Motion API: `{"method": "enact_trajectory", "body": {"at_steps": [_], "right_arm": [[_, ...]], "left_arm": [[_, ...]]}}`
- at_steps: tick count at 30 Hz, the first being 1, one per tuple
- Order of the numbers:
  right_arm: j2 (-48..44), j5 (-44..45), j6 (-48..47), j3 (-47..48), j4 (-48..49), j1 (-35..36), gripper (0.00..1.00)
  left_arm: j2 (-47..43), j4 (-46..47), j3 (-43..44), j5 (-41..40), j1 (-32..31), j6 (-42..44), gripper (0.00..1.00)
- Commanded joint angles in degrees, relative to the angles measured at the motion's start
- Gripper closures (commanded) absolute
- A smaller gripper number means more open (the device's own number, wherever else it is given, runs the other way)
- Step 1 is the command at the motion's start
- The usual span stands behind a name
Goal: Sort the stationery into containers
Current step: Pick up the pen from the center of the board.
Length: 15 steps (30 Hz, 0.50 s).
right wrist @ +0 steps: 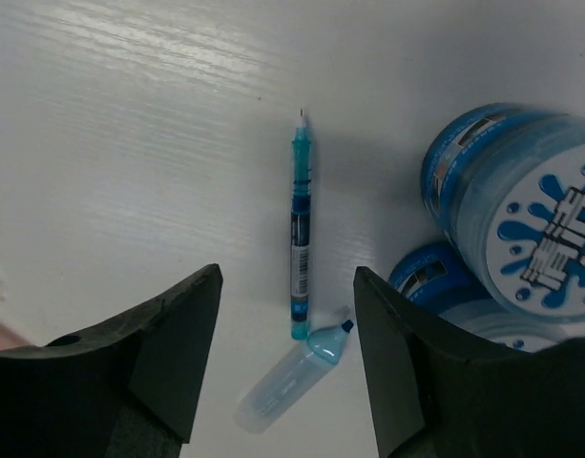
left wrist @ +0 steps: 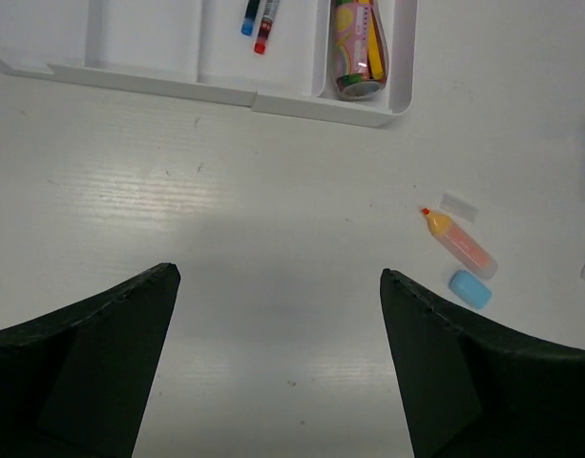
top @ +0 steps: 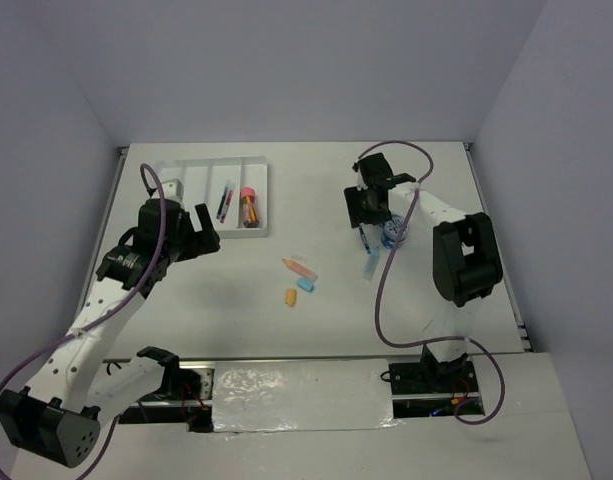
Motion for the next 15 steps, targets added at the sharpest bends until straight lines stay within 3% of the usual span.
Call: {"method": "enact_trajectory", "body": {"at_steps": [1,15], "right_arm": [[3.5,-0.9,-2.1,4.6,-1.4,-0.4,0.36],[11.6,-1.4,-0.3,5.9,-3.1,-0.5,0.61]], "left_arm": [[-3.7,0.2,-2.5,-0.3,0.0,3.9,0.01],[-3.9,1.2,-3.1,4.1,-0.1,5.3,0.01]]}}
